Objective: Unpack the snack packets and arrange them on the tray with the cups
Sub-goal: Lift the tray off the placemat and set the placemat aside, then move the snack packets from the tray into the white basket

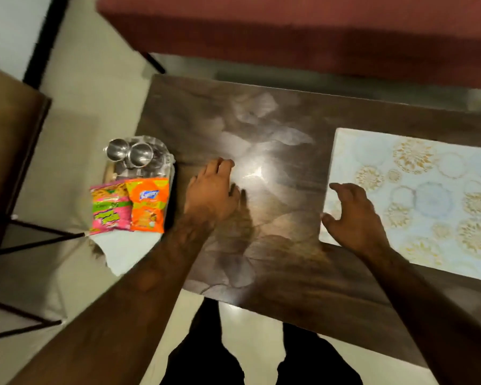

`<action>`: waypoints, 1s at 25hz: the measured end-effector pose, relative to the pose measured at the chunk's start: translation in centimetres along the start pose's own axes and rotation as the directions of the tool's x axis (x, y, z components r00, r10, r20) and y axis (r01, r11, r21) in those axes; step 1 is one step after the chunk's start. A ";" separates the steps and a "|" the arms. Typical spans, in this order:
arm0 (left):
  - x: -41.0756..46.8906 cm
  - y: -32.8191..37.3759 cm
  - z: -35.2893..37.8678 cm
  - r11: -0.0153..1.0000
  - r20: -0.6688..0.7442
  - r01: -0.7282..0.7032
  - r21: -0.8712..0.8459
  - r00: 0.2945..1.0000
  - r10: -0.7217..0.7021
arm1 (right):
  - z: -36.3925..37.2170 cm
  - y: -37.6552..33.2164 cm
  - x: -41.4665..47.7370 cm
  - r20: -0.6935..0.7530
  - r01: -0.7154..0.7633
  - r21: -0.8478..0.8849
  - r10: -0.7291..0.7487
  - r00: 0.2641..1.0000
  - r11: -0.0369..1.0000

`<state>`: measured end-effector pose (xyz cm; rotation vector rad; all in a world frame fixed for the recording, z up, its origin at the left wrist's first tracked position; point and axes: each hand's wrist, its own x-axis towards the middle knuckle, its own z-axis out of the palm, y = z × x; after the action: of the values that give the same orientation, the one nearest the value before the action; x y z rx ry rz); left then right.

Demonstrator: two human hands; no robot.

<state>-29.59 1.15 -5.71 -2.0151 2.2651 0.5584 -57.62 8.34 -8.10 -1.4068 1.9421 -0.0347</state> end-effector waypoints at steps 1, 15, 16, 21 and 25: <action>-0.7 -2.6 -1.2 1.000 -0.028 0.030 0.001 0.999 -0.030 | 1.0 -2.5 -0.1 0.024 0.034 0.019 -0.034 0.999 0.999; -5.5 -37.9 -3.1 0.601 0.268 0.595 -0.533 0.793 -0.547 | 19.9 -31.7 1.6 0.401 -0.380 0.480 0.188 0.897 0.791; -5.1 -37.9 -2.7 0.584 0.286 0.579 -0.569 0.805 -0.520 | 20.2 -32.3 1.8 0.414 -0.392 0.474 0.194 0.890 0.789; -3.9 -37.5 -1.6 0.551 0.353 0.528 -0.646 0.847 -0.397 | 21.1 -32.8 2.2 0.412 -0.399 0.526 0.186 0.892 0.751; -3.7 -37.6 -1.0 0.619 0.324 0.500 -0.605 0.865 -0.382 | 21.7 -32.7 2.4 0.411 -0.393 0.559 0.167 0.896 0.730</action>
<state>7.65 1.35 -12.26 -2.5668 1.4473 1.5945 -19.07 1.30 -11.68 -0.6045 1.6120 -0.2646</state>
